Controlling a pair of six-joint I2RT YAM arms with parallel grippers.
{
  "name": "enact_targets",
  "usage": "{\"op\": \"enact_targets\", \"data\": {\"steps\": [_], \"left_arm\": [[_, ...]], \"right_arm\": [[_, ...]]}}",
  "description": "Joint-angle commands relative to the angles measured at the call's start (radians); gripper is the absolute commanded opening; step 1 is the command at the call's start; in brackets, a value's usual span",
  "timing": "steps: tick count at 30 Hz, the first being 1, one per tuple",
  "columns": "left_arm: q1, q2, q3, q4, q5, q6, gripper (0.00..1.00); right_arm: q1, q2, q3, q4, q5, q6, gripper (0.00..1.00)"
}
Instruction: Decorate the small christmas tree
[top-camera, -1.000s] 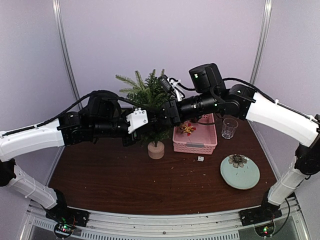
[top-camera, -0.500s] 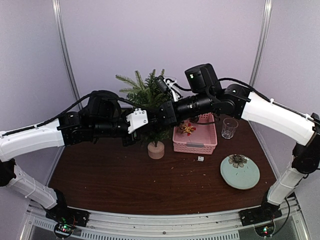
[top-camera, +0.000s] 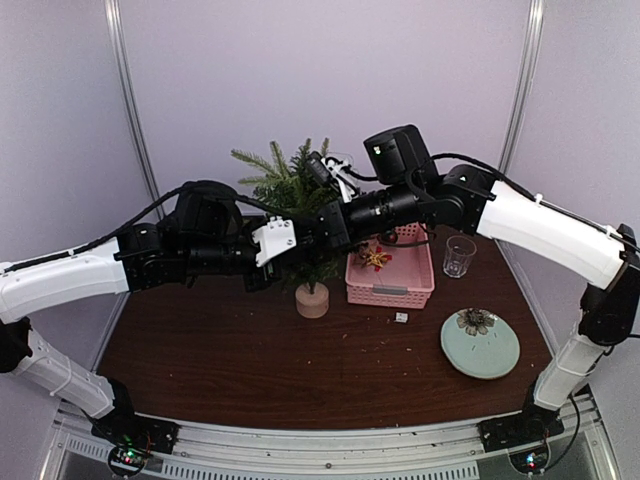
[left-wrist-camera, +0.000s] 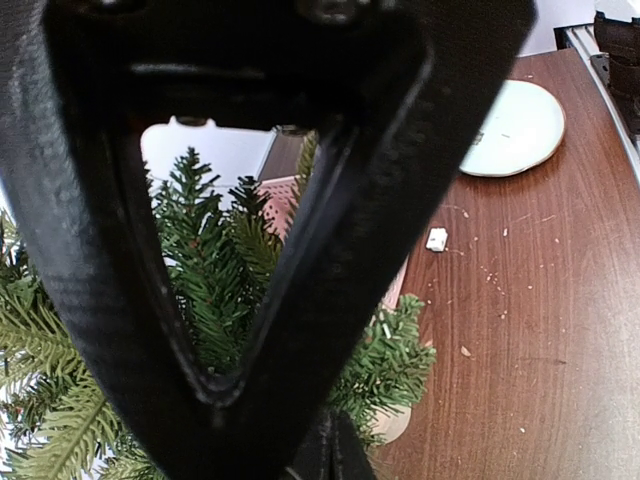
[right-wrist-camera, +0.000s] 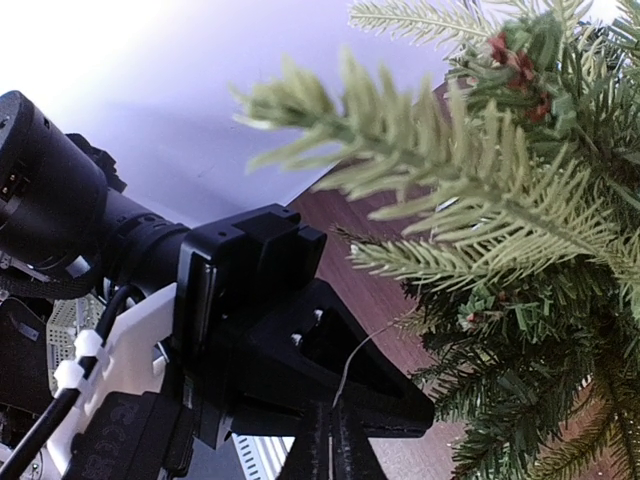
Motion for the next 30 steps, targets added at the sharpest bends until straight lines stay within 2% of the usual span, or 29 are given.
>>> {"op": "enact_targets", "data": {"steps": [1, 3, 8, 10, 17, 23, 30], "left_arm": [[-0.005, -0.004, 0.018, 0.052, -0.016, -0.011, 0.0], [-0.006, -0.016, 0.02, 0.042, -0.024, -0.034, 0.04], [-0.005, -0.059, 0.002, -0.006, -0.025, -0.068, 0.31], [-0.006, -0.081, -0.011, -0.019, -0.024, -0.087, 0.36], [-0.006, -0.16, -0.046, -0.054, -0.026, -0.172, 0.43], [0.002, -0.214, -0.081, -0.088, -0.077, -0.244, 0.44], [0.035, -0.237, -0.118, -0.024, -0.135, -0.33, 0.42]], "right_arm": [[0.005, -0.011, 0.02, -0.01, 0.014, -0.026, 0.0], [0.005, -0.025, 0.011, -0.02, 0.053, -0.051, 0.0], [0.005, -0.064, -0.003, -0.054, 0.16, -0.134, 0.0], [0.005, -0.073, -0.01, -0.057, 0.192, -0.17, 0.0], [0.01, -0.061, 0.015, -0.087, 0.279, -0.328, 0.0], [0.021, -0.066, 0.007, -0.09, 0.39, -0.481, 0.0], [0.077, -0.077, -0.034, -0.033, 0.58, -0.686, 0.0]]}}
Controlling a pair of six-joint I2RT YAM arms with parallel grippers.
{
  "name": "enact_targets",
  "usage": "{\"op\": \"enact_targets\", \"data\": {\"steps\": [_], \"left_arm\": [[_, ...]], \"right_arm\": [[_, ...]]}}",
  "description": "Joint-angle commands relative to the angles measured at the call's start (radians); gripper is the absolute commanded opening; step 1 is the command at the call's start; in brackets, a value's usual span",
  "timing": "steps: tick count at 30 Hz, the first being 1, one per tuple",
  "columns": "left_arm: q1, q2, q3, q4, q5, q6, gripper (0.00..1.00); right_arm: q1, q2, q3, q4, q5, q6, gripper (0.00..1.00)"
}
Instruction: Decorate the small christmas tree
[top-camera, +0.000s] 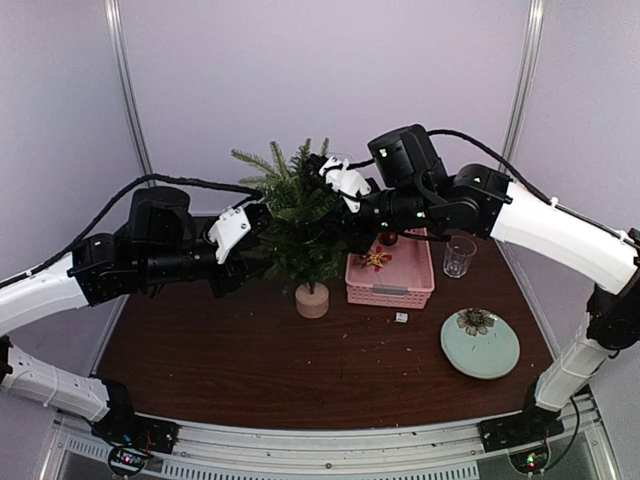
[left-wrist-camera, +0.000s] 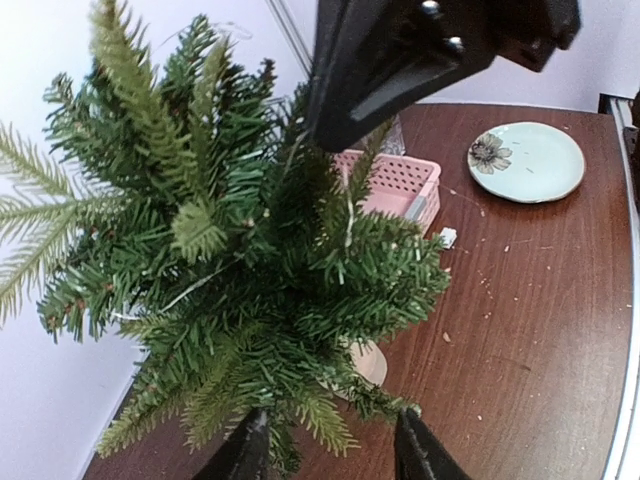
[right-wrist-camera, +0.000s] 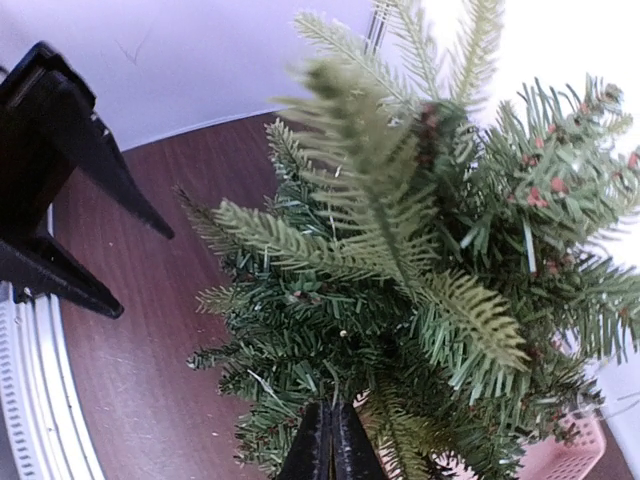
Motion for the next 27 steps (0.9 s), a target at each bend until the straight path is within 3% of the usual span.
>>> {"op": "enact_targets", "data": {"steps": [1, 8, 27], "left_arm": [[0.027, -0.012, -0.022, 0.074, -0.049, -0.092, 0.41], [0.048, -0.001, -0.038, 0.134, -0.044, -0.127, 0.4], [0.069, 0.008, -0.064, 0.165, -0.015, -0.123, 0.4]], "right_arm": [[0.049, -0.027, -0.039, 0.065, 0.177, -0.183, 0.0], [0.121, -0.009, -0.088, 0.151, 0.376, -0.406, 0.0], [0.118, -0.045, -0.093, 0.05, 0.377, -0.658, 0.0]]}}
